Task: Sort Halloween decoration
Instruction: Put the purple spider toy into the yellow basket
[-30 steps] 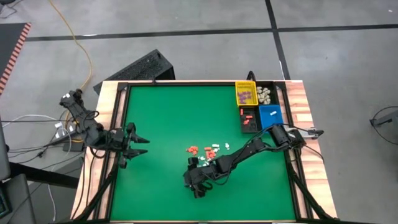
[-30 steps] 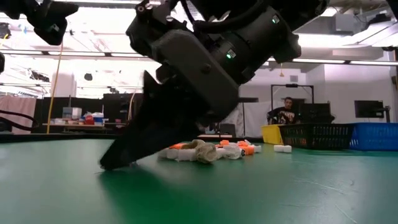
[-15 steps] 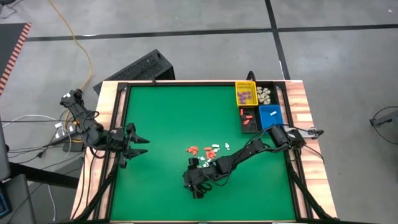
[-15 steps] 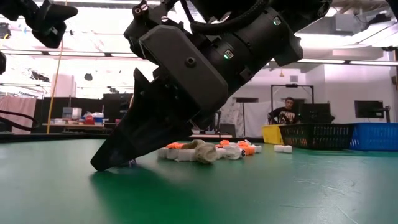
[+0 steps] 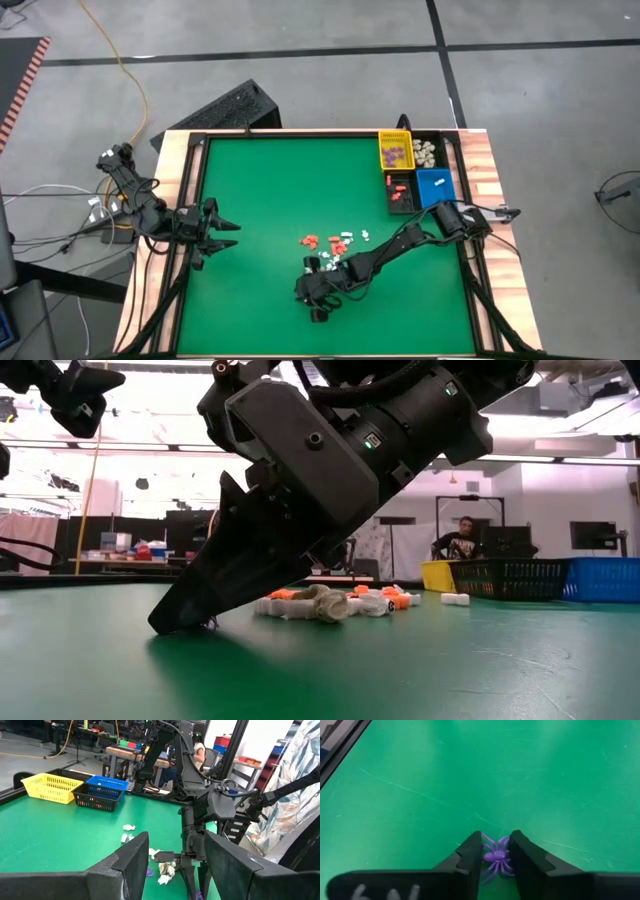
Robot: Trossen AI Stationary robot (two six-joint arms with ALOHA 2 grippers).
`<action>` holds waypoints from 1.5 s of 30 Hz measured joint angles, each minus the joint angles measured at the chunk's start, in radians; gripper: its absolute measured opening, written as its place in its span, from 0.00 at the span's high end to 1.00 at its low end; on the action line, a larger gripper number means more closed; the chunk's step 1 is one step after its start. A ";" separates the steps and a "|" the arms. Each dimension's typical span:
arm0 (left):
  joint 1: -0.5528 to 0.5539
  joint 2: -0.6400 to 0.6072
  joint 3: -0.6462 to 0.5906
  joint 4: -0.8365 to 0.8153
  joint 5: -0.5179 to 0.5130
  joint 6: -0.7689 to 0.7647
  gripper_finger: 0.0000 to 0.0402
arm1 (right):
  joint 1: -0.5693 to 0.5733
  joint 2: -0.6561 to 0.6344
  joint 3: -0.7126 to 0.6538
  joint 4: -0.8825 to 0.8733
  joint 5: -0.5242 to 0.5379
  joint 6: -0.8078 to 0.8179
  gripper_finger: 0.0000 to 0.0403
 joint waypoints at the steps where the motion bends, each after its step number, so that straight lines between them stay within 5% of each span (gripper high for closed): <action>1: 0.000 0.000 0.000 0.000 0.000 0.000 0.55 | 0.000 0.000 0.000 0.000 0.000 0.000 0.73; 11: 0.000 0.000 0.000 0.000 0.000 0.000 0.55 | -0.008 -0.049 -0.004 -0.042 0.002 -0.045 0.76; 25: 0.000 0.000 0.000 0.000 0.000 0.003 0.55 | -0.135 -0.265 -0.004 -0.317 0.009 -0.193 0.76; 34: 0.000 0.000 0.000 -0.021 0.001 -0.014 0.55 | -0.357 -0.426 -0.025 -0.622 0.008 -0.303 0.76; 45: 0.000 0.000 0.000 -0.044 -0.053 -0.003 0.55 | -0.771 -0.820 -0.373 -0.619 0.039 -0.232 0.76</action>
